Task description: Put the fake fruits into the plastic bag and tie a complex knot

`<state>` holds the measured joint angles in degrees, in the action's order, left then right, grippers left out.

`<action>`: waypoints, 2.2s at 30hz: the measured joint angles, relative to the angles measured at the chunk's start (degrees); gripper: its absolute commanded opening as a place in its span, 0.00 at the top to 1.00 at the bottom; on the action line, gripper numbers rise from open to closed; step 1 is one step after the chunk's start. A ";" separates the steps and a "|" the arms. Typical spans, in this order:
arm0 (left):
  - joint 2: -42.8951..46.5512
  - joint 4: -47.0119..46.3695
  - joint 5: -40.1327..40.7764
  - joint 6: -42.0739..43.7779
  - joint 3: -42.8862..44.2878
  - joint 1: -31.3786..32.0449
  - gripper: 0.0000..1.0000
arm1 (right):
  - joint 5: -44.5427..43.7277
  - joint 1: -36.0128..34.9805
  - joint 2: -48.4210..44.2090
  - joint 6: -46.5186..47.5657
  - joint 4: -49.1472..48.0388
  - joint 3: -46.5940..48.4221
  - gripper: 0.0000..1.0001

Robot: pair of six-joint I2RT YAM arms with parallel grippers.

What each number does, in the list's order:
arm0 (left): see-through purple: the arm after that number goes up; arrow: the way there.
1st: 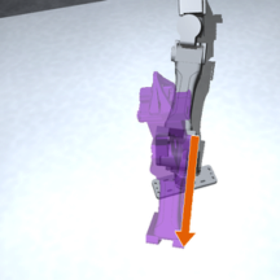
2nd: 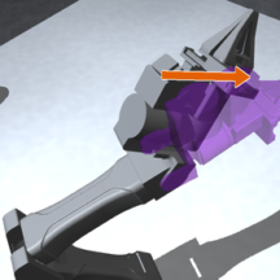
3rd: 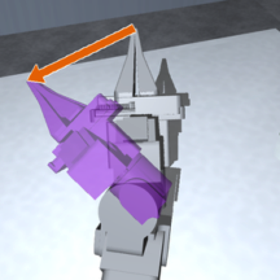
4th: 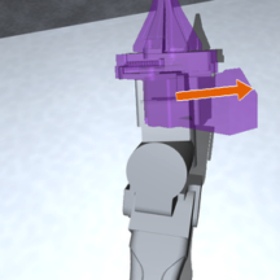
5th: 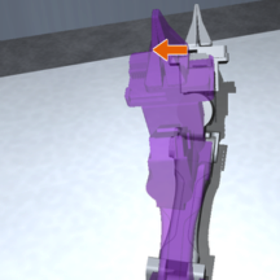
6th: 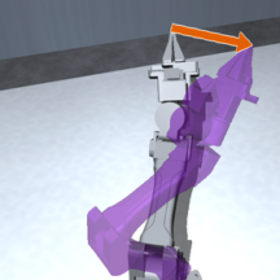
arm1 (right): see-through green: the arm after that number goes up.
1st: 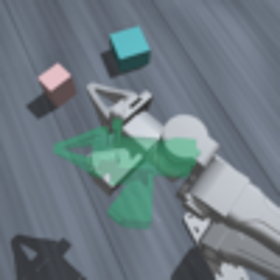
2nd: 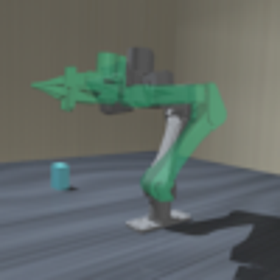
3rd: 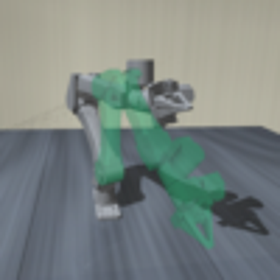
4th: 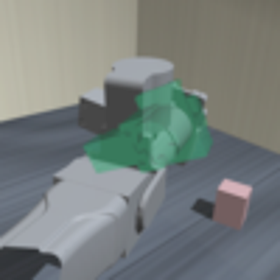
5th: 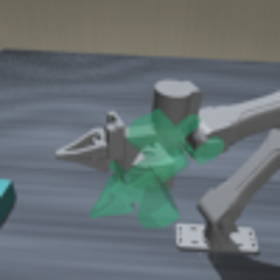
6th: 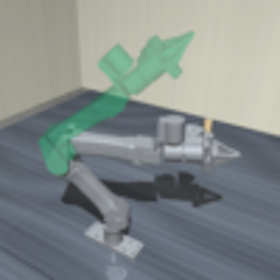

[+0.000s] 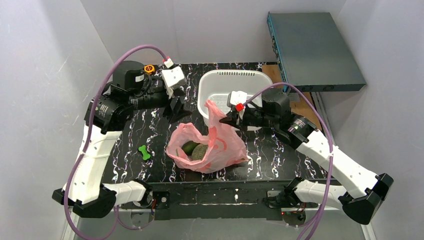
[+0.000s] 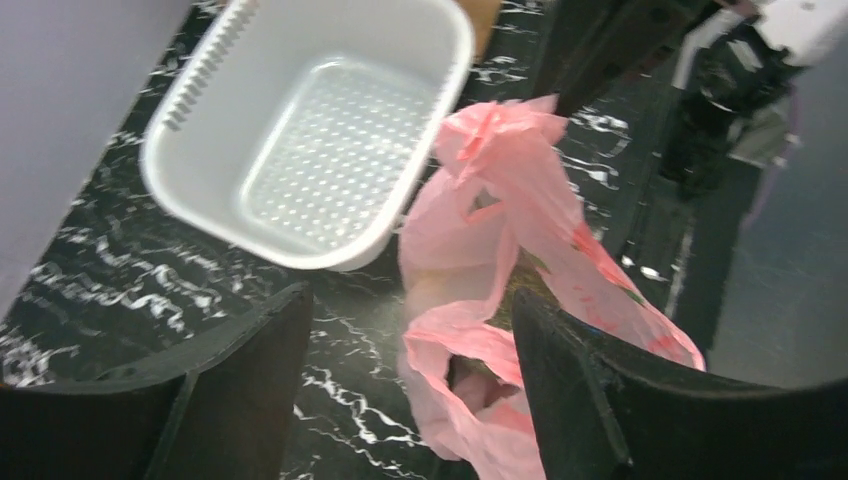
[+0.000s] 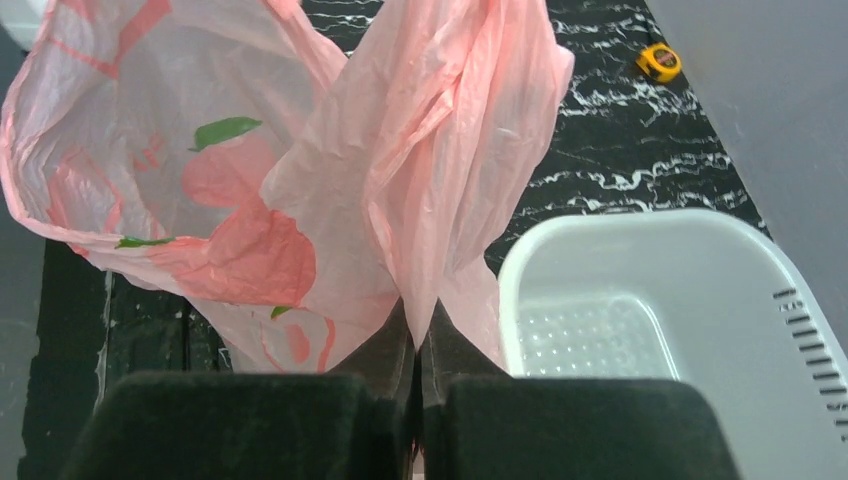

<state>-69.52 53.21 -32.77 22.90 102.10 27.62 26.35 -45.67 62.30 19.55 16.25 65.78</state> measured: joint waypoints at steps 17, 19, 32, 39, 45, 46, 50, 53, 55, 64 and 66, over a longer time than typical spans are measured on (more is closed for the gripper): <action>-9.42 0.79 -19.76 -2.36 3.67 2.03 0.70 | 8.79 0.04 -1.57 7.69 -0.15 -2.08 0.99; -9.40 0.72 -21.07 -2.93 3.61 2.16 0.82 | 8.76 0.04 -1.57 7.69 -0.15 -2.08 0.99; -7.72 -3.80 -20.96 -11.10 0.26 2.29 1.00 | 5.29 0.33 -1.68 -2.99 9.33 7.82 0.28; -7.23 -3.91 -19.02 -11.37 -0.04 2.51 1.00 | 5.84 -1.53 3.06 -17.05 3.56 14.14 0.25; -7.23 -3.45 -17.94 -11.26 0.83 2.51 1.00 | 3.43 -2.64 9.79 -19.69 -0.31 13.03 0.90; -7.23 -3.45 -17.18 -11.47 1.14 2.49 1.00 | 3.41 -2.64 9.86 -19.41 -0.66 11.74 0.99; -7.98 -1.07 -16.65 -12.11 2.14 0.98 0.61 | 3.69 -3.06 7.63 -17.75 -3.87 6.43 0.99; -10.21 6.05 -17.73 -6.45 8.98 -0.98 0.28 | 3.78 -2.93 3.82 -15.04 -2.43 2.34 0.99; -11.13 12.46 -18.97 -0.83 15.06 -2.03 0.26 | 4.26 -2.36 2.14 -13.27 -1.33 0.96 0.99; -8.17 31.91 -25.42 18.51 19.04 -0.92 0.25 | 8.41 -1.31 0.59 -7.50 0.92 0.85 0.99; -8.15 32.13 -25.94 21.46 17.49 0.85 0.25 | 9.05 -1.31 0.59 -6.97 0.92 0.85 0.99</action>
<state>-77.67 85.34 -58.72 44.36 119.59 28.47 35.40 -46.98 62.89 12.58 17.17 66.63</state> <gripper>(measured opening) 0.745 0.024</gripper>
